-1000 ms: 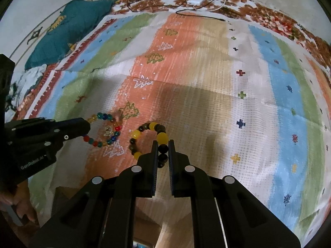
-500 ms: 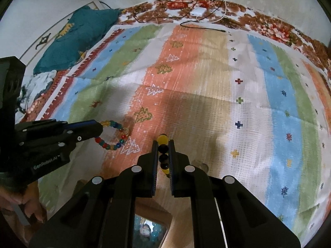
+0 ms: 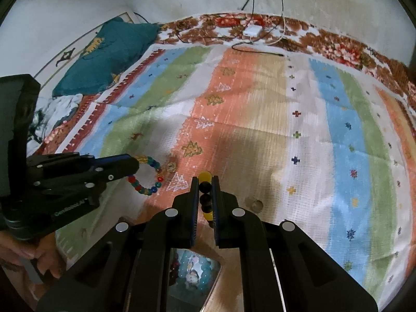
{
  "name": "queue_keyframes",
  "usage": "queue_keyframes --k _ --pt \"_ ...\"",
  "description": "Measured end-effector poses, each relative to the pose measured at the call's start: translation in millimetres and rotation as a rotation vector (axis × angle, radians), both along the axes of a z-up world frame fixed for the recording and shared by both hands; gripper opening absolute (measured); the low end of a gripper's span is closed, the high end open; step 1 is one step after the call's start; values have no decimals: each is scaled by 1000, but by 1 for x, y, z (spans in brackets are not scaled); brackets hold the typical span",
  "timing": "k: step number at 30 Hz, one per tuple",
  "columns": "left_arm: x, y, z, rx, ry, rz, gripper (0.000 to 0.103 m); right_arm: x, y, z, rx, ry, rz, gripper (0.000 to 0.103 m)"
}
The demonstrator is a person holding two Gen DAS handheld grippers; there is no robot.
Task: Organize jewelry
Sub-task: 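Lift the multicolour bracelet with left gripper while right gripper lifts the yellow-black bracelet, then carry both held bracelets over the silver tin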
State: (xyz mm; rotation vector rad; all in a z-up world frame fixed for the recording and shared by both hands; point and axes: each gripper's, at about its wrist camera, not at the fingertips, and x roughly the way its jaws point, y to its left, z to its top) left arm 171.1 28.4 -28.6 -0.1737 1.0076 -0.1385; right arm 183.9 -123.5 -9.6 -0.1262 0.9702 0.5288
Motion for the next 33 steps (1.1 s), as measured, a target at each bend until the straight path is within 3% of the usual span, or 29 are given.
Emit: queue_keyframes --k 20,33 --pt "-41 -2 18 -40 -71 33 9 -36 -17 24 69 -67 -17 10" --pt "-71 -12 27 -54 -121 -11 9 -69 -21 37 93 -96 22 10"
